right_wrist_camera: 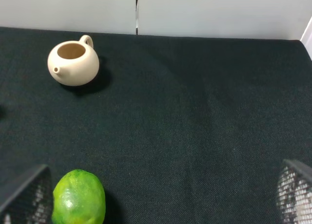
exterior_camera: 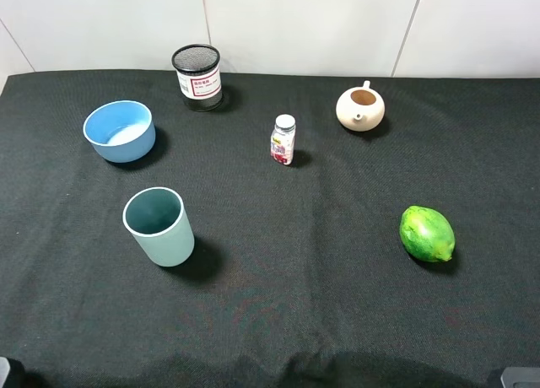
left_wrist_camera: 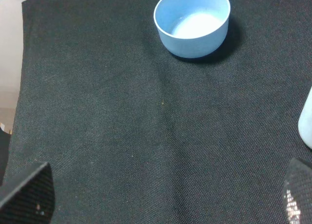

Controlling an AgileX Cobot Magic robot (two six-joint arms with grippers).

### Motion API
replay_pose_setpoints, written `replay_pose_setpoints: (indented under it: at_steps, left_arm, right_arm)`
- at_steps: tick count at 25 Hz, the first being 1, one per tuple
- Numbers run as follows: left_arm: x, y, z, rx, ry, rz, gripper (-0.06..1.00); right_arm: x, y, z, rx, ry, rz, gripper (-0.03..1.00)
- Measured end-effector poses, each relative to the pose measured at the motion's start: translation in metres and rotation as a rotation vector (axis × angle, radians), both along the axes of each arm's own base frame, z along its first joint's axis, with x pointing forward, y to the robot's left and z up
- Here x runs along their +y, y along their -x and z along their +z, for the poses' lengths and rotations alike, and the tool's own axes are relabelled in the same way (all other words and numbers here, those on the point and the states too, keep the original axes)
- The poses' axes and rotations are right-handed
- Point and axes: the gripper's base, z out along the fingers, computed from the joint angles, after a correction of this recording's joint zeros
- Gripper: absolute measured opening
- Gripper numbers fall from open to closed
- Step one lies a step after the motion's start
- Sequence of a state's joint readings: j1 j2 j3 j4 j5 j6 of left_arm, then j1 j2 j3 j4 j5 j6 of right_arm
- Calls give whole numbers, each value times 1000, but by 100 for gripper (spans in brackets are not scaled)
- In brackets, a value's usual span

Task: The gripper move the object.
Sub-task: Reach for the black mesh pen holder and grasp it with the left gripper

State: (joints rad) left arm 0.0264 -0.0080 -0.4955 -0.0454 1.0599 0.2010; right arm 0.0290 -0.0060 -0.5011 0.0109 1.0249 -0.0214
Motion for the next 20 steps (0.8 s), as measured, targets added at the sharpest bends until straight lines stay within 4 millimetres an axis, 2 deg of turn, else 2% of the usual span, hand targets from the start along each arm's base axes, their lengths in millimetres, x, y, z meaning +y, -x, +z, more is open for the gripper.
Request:
replay_pose_setpoints:
  at_steps: [20]
  left_arm:
    - [0,0,0,1,38,25,99]
  right_arm:
    - [0,0,0,0,0,0,69]
